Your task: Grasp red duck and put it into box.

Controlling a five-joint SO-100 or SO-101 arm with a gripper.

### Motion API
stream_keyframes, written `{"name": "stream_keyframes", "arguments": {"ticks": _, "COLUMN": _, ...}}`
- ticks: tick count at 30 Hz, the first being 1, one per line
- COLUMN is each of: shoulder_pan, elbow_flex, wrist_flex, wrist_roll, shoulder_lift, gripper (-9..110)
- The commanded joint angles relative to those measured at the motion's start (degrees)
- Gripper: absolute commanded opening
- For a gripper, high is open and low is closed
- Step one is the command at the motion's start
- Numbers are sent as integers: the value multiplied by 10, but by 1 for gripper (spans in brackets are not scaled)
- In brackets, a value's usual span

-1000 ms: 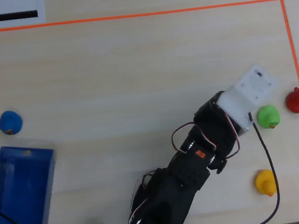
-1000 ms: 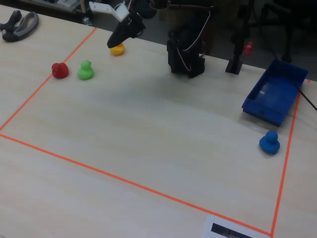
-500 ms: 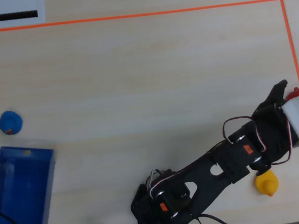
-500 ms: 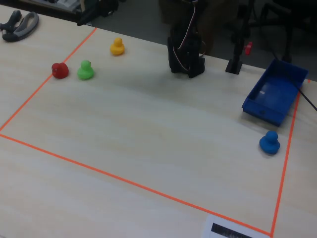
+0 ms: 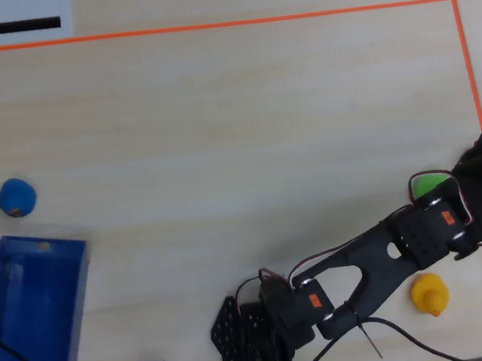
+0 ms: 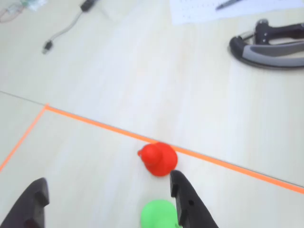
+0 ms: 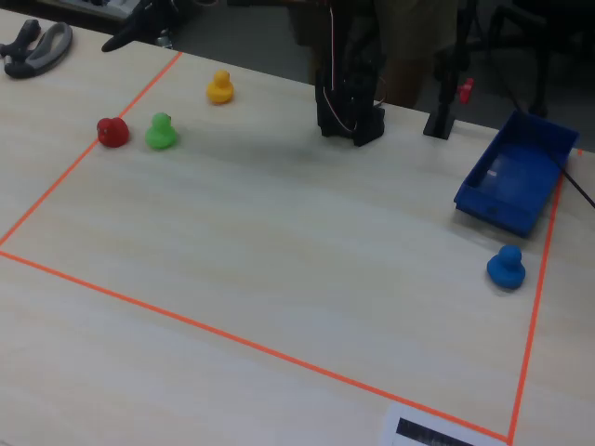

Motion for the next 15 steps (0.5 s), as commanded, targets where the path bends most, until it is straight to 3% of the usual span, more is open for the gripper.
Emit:
{"name": "stream_keyframes", "arguments": {"ticks": 1, "shoulder_pan": 6, "elbow_flex": -66, "wrist_flex": 0, "wrist_roll": -17, "shoulder_lift": -36, "gripper": 39}}
{"name": "stream_keyframes", "arguments": {"ticks": 15, "shoulder_pan": 29, "elbow_flex": -203, "wrist_flex": 10, "wrist_roll": -83, "shoulder_lift": -192, "gripper": 40}}
